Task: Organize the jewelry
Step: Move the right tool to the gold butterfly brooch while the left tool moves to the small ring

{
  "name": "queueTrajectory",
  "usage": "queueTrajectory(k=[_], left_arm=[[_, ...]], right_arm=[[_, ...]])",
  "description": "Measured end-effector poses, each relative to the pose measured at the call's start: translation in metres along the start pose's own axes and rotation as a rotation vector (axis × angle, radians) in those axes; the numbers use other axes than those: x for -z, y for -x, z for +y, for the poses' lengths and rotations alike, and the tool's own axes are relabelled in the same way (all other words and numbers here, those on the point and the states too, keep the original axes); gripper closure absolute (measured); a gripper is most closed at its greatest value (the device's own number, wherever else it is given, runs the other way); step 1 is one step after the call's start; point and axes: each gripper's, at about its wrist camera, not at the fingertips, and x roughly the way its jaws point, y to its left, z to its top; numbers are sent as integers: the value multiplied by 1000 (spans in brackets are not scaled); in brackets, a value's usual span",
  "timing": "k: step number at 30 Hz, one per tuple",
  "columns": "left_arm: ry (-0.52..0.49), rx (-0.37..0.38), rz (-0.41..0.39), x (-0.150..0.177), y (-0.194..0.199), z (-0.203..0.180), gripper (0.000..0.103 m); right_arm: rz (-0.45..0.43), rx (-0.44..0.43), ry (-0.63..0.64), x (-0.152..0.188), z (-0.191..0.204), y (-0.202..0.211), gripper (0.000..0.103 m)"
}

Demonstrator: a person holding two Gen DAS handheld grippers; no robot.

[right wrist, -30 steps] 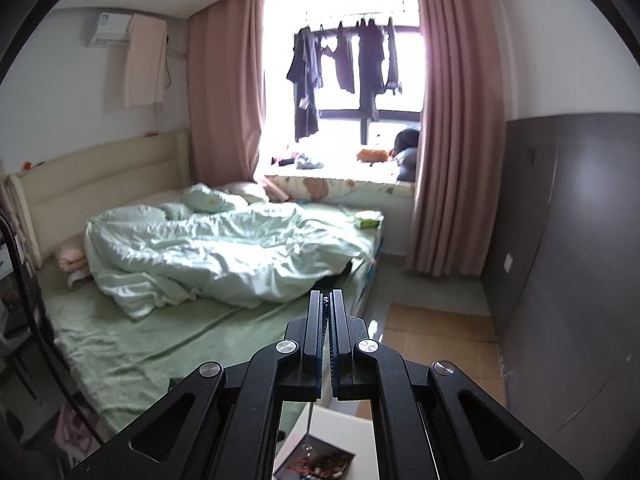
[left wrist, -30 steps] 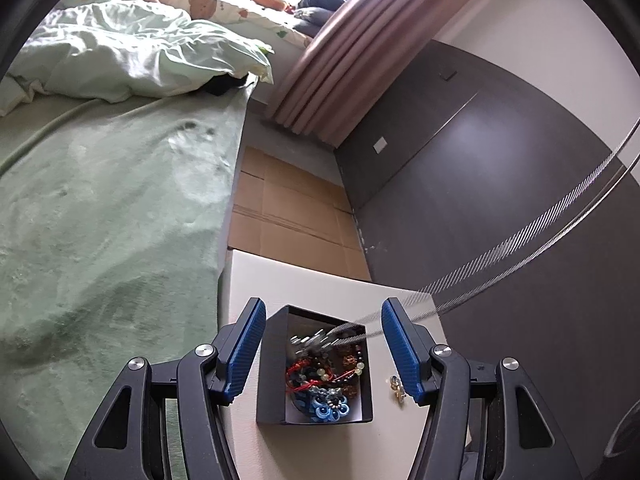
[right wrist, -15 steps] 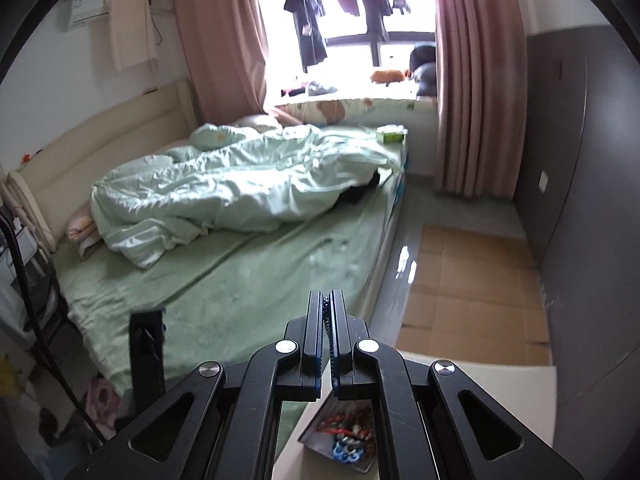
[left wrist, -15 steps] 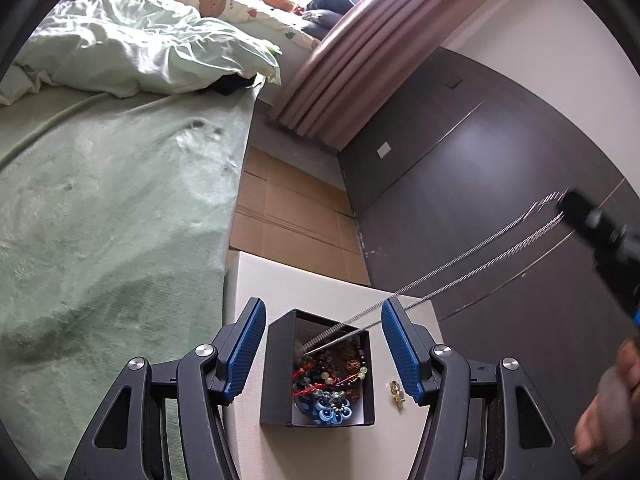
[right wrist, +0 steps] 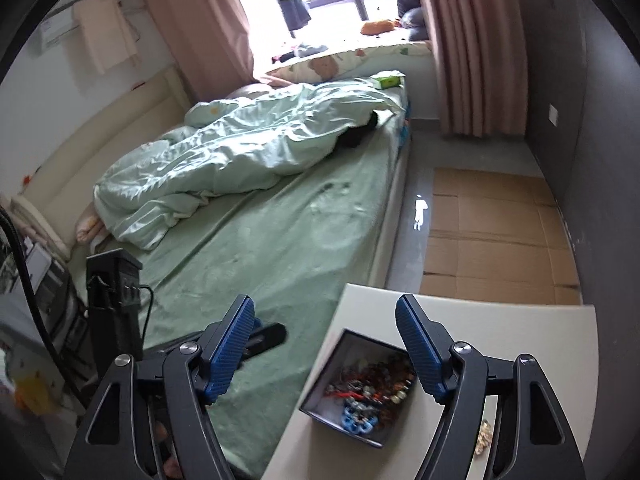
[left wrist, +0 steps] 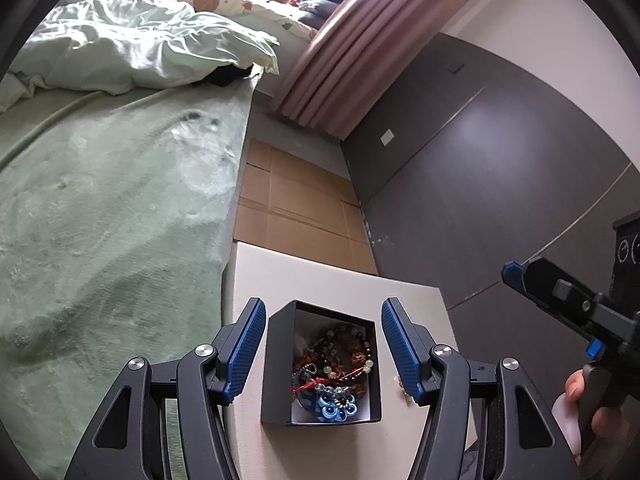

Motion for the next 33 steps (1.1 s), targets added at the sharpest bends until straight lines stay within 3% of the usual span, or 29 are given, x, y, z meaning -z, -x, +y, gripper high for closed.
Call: queueTrajectory(k=[11,17,28,33], left_arm=[[-140,-4,51,16,-30,-49,42],[-194,-11,95,25,-50,-70,42],[-348,-52,152,46,-79,-102,42],[-361,-88,115,47,-84,-104,39]], right_arm=[[3,85,-115,47,-93,35,30],[37,120,-162,77,-135,33,30],[131,126,-84,126,-164,2,30],[162,129,-30,144,-166,-14,30]])
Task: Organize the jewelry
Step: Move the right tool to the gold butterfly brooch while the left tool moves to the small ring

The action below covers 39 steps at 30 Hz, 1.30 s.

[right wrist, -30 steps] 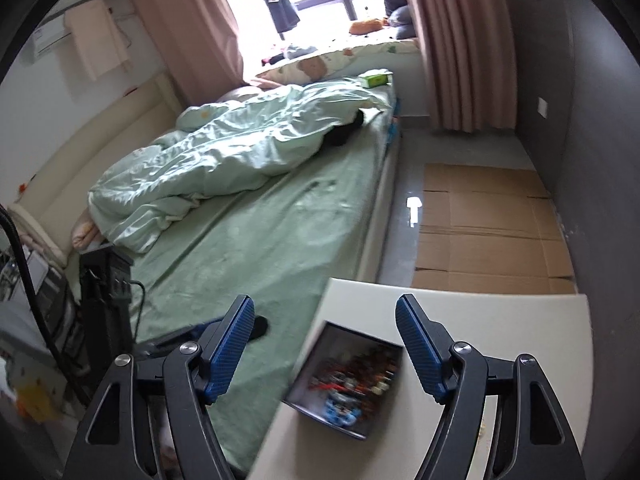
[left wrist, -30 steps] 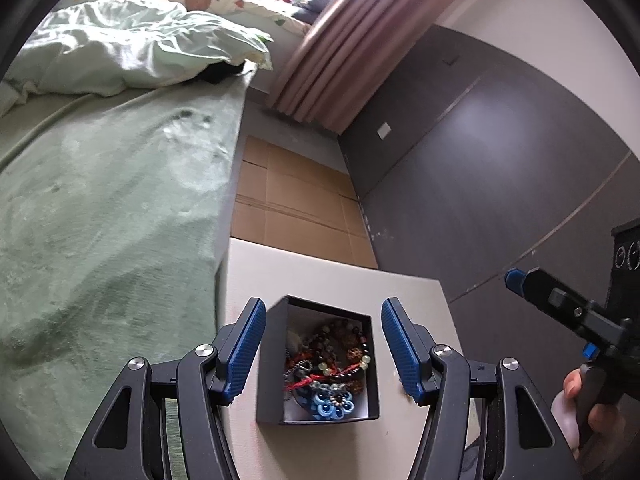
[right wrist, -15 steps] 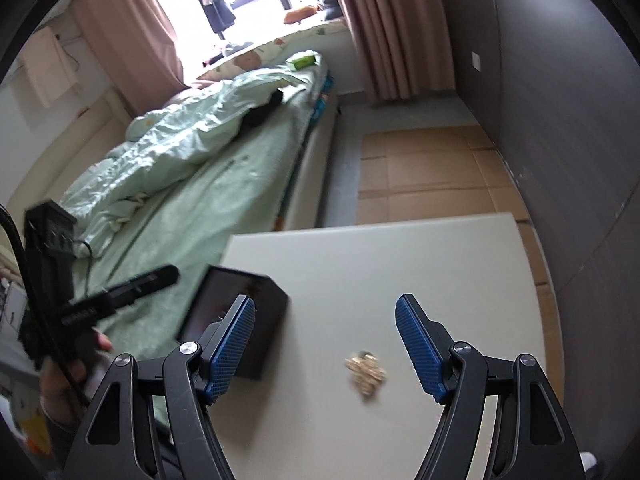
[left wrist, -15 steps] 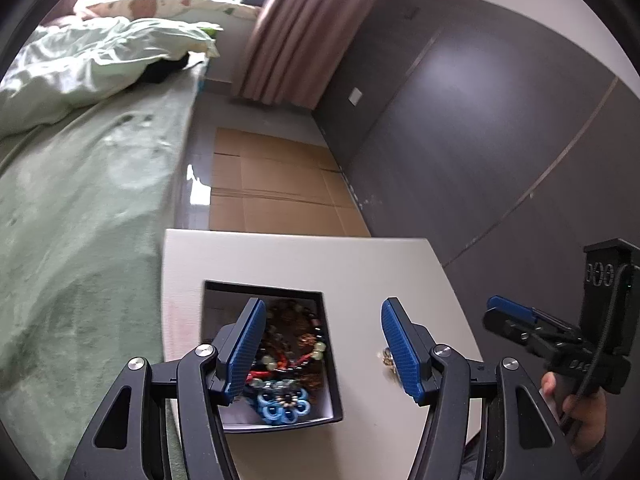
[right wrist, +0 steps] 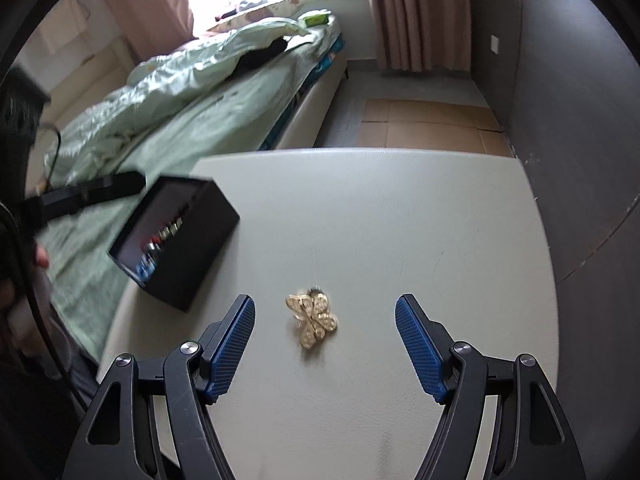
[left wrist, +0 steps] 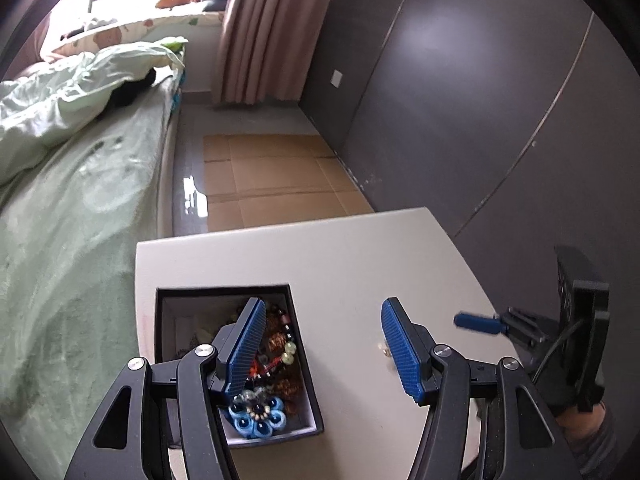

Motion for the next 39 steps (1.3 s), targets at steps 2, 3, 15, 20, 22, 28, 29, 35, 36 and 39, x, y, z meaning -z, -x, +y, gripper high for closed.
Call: queueTrajectory(k=[2,3,15,20,22,28,29,35,36,39], left_arm=[[-3,-8,-14,-1,0,-1,21],[-7,-7,-37,-2,1,-1,17],[35,25,-48,-12,0,10,12],[28,40,-45,-11,2,8,12],[24,41,-41,-10,2,7,12],[31,45,-41,-9,2,8,12],[35,46,-42,-9,3,8,12],[56,53,-47,-10,5,13,12],[60,54,-47,-10,6,14,12],[75,57,-50,-10,7,17,12]], right_arm=[[10,4,21,4,2,-5,30],[17,10,32,6,3,-8,30],[112,131,155,16,15,-37,30],[125,213,113,17,-3,-34,38],[125,235,82,17,-12,-32,38],[111,151,25,17,-17,-23,38],[110,136,24,17,-16,-23,38],[120,60,20,16,-2,-34,38],[118,54,20,15,-1,-34,38],[107,21,-9,12,0,-37,38]])
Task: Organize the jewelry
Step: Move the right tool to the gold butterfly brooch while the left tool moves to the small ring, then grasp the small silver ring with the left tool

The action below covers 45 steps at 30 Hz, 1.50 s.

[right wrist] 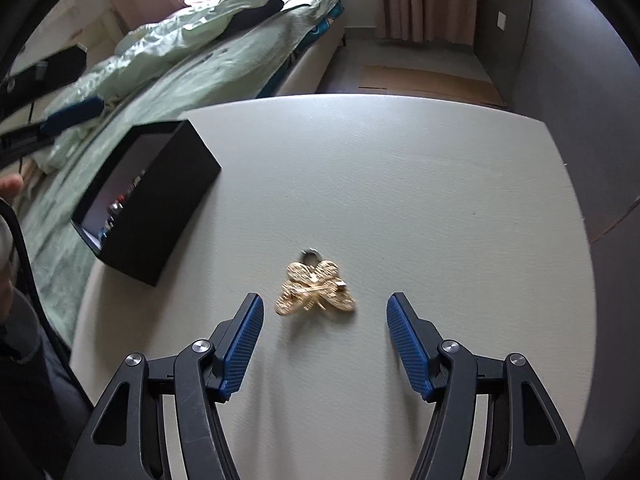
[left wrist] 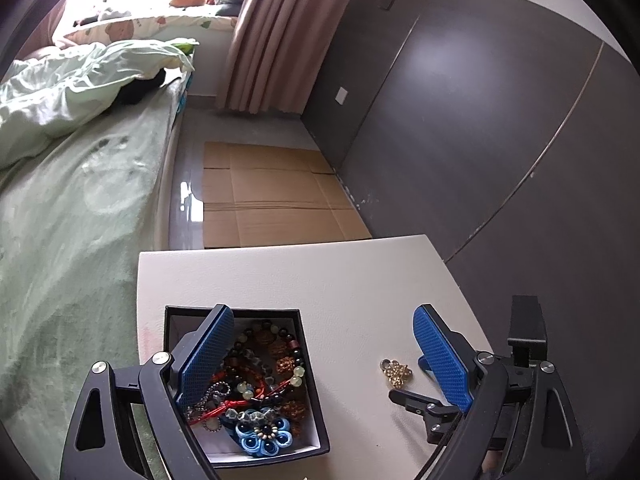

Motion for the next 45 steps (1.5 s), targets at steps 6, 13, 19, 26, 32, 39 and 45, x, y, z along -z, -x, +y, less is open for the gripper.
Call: queueTrajectory(k=[6,13,19,26,32,39,45], left_arm=[[9,7,-2,0,3,3,12],[13,11,-4,-2,6,3,12],[1,10,0,-1,6,0,12],[-22,0,25,3,-2,-7,12],[-74,35,45,10,-15,-27,12],[-159,47,96,21,-40,-54,19],[-210,27,178,34,-70,-68,37]], right_arm=[[-16,14,-9,-7,3,-4,38],[-16,122,80,-5,21,-9,49],[-6,131,117,-5,23,-7,61],[-12,110,60,-3,10,2,61],[-55,98,-20,2,-9,23,61],[-113,53,-163,9,-43,47,61],[-176,-1,-282,18,-72,68,61]])
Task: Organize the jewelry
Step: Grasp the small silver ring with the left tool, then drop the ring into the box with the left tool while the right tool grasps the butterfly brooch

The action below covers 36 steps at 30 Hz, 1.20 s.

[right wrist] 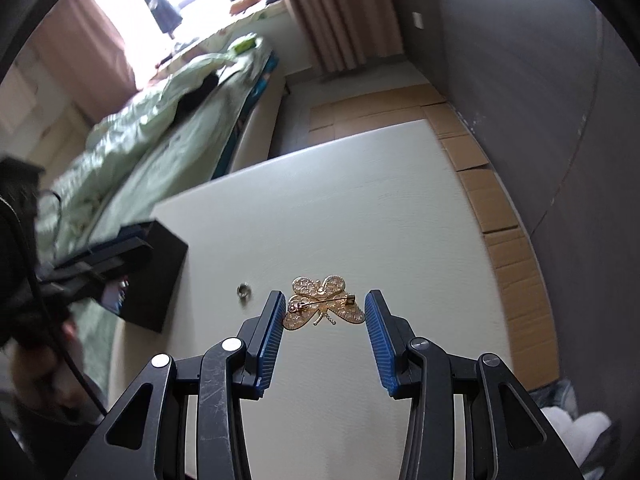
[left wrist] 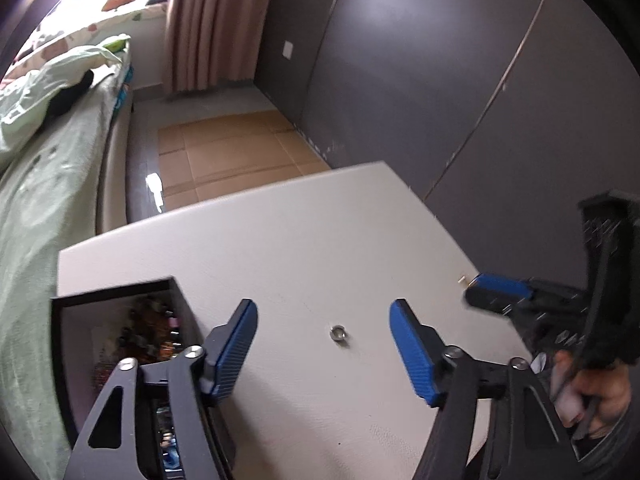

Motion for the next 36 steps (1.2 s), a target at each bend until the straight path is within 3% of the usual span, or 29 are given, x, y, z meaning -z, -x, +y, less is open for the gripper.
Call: queueTrajectory(k=[6,11,14,18,21,27,36], left_arm=[[-87,-43,78,10,-31,-19,42],[-138,-100,133,20,-56,-29,56],[-152,-128,139,23,-63,-31,67],[-195,-171,118,24,-66,-36,72],[-187,-179,107,25,-66,-35,90],[-157,-149,86,19,-52,-32,92],[-61,-110,-24,5,8,-12,92]], right_arm=[[-40,-35,-68,1,-19,13,61],[-54,-62,-82,1,-24,19,61],[-60,-73,-83,1,-26,22,61],[-57,-83,-80,4,-29,25,61],[-60,-87,-78,5,-30,27,61],[-63,-96,-78,5,-28,28,61],[-82,-117,-41,2,-12,29,61]])
